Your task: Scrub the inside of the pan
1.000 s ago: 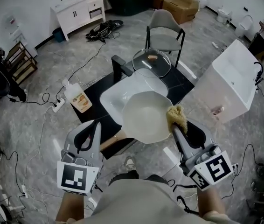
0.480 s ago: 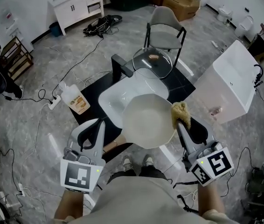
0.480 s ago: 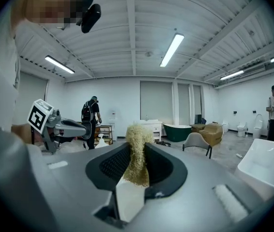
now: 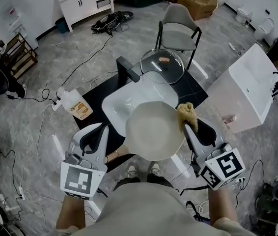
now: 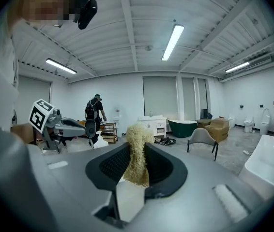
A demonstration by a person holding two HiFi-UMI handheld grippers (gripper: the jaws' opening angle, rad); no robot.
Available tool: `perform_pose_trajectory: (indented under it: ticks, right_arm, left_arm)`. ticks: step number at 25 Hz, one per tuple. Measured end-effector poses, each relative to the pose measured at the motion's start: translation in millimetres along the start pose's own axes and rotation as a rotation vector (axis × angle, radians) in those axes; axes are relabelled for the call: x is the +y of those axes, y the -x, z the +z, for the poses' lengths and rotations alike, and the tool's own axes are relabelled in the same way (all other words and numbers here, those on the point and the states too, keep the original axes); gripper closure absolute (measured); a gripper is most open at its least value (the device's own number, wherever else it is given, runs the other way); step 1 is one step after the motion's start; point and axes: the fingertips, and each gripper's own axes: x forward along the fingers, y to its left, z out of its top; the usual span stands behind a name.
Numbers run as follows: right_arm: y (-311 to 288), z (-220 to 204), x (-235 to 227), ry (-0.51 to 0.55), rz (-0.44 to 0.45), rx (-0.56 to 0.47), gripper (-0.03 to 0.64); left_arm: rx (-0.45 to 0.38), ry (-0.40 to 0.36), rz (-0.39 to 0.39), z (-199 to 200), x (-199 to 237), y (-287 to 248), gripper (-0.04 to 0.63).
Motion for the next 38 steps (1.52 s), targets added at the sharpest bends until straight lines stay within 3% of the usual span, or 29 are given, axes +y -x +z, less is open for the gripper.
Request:
perform_pose_trajectory:
  ticks: [3,6,9,15,20,27,38]
  right_arm:
    - [-8.1,-3.1,-7.3,-0.003,0.018,0.011,0.518]
    - [-17.2,-6.8,-11.1,0.001,0.043,0.029,0.518]
    - [-26.2,-12.0,-13.2,0.006,0.069,0.046,0.518]
    - [-39.0,-21.7,-15.6,0.002,0.109,0.071,0.518]
    - [-46.5,-36.3,-14.0,-0.022,0.14,0.096,0.518]
    - [-58.9,-63.7,-13.9,-0.035,0.191,0.161,0.518]
    - [-78.2,-137.6,-16.0,-0.046,0.212,0.311,0.517]
  left_arm:
    - [0.023,-0.017,-0.013,-3.4,-0.6,-8.7,0.565]
    - [0.074,-0.136,-0.107,-11.4,-8.3,-18.0,0.452]
    - [0.154,-0.209,-0.212,-25.3,-25.9,-24.6,0.344]
    - [0.236,-0.308,-0.246,-43.2,-35.7,-32.3,0.33]
    - [0.355,-0.352,-0.29,-76.0,-43.1,-39.7,0.328]
    - [0.514,-0.339,-0.382,-132.4,-61.1,-48.6,0.328]
    - [0.727,-0.31,-0.413,-222.3,-74.6,-51.7,0.305]
